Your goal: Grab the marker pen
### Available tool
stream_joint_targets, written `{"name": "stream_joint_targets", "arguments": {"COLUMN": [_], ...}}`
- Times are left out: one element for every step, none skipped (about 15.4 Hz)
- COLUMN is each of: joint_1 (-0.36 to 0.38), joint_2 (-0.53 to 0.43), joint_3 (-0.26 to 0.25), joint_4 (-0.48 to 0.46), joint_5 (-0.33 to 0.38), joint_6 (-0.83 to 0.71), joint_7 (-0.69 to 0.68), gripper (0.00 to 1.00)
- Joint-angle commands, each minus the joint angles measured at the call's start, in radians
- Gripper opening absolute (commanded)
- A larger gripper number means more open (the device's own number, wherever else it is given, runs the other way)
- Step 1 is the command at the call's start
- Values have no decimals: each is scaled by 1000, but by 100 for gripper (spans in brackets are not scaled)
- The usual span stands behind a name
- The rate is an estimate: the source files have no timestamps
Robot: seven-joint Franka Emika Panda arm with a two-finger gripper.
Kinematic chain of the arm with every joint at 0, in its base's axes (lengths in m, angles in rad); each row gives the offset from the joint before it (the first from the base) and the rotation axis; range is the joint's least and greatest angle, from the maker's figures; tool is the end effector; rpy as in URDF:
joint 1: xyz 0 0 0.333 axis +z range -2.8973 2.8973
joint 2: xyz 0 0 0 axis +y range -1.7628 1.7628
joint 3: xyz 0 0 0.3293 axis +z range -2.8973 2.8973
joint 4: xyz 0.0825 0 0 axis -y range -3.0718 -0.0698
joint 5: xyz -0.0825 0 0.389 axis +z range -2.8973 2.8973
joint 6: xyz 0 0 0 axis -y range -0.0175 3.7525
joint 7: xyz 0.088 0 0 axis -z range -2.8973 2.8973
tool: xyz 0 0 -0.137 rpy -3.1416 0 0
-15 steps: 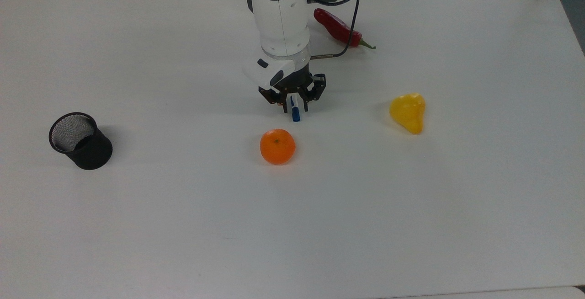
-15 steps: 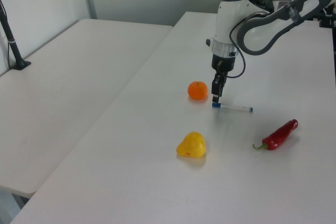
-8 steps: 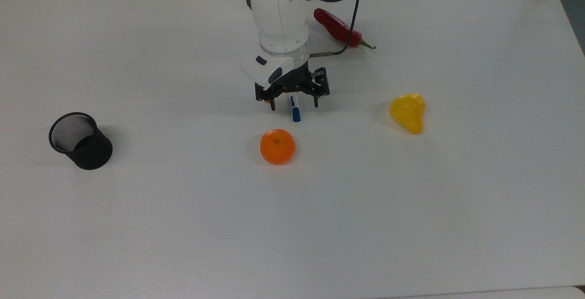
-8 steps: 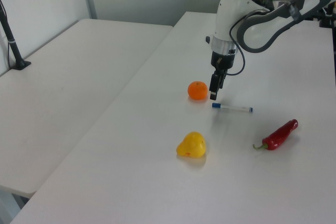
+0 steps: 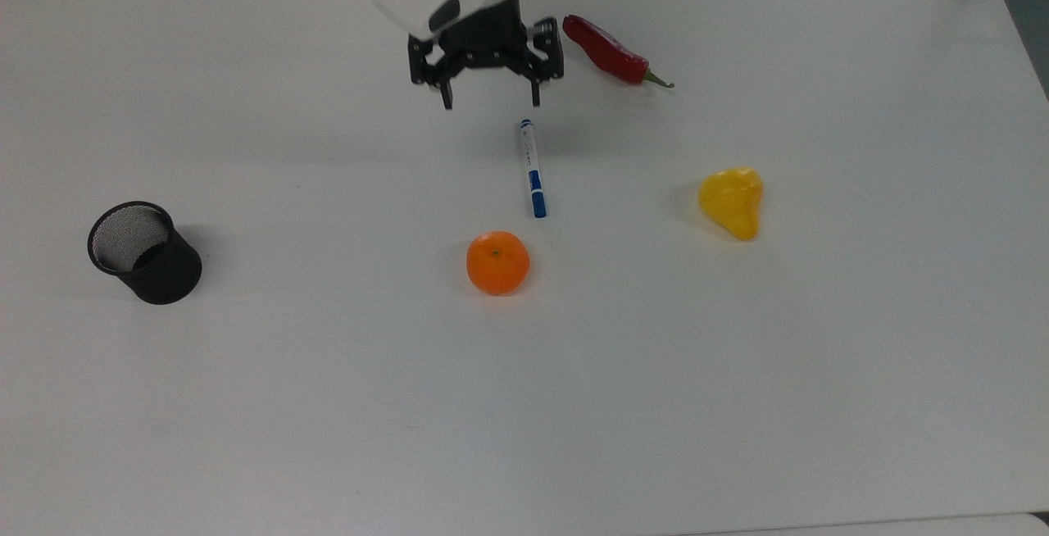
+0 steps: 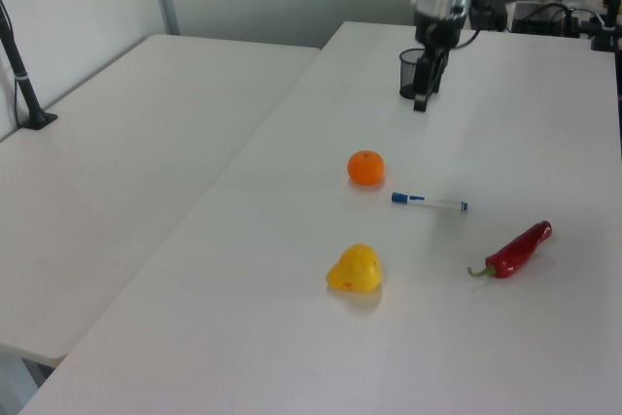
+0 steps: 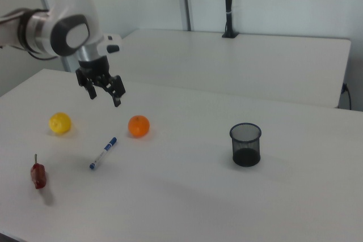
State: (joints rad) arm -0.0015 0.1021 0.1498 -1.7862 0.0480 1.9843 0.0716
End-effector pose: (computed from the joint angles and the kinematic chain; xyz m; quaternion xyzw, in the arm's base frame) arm 0.6046 0.0919 0.4820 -0.9980 -0.0290 -0.0449 0.0351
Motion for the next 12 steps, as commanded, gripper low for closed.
{"name": "stream_joint_targets", "arguments": {"joint_1": [-28,-40,-46,-48,-48,-45,-40,-31,-11,13,32,43], "joint_2": [-134,-156,-171,-186,-197,-199,-199,-202,-209,-210,-206,-200], "joint_3": [-6,-6,-6,-12,-21,-33,-50,-82,-113,-145,-179,-187], "joint_4": [-1,26,42,62,79,94,116,122,120,122,122,122], "joint_5": [24,24,24,23,23,21,21,21,21,21,21,12], "joint_6": [-167,-232,-299,-361,-411,-450,-467,-463,-447,-423,-382,-352], "joint_7": [-19,-19,-19,-19,-19,-19,-19,-21,-24,-32,-35,-36], "gripper": [100,100,100,100,100,100,100,100,100,100,100,100]}}
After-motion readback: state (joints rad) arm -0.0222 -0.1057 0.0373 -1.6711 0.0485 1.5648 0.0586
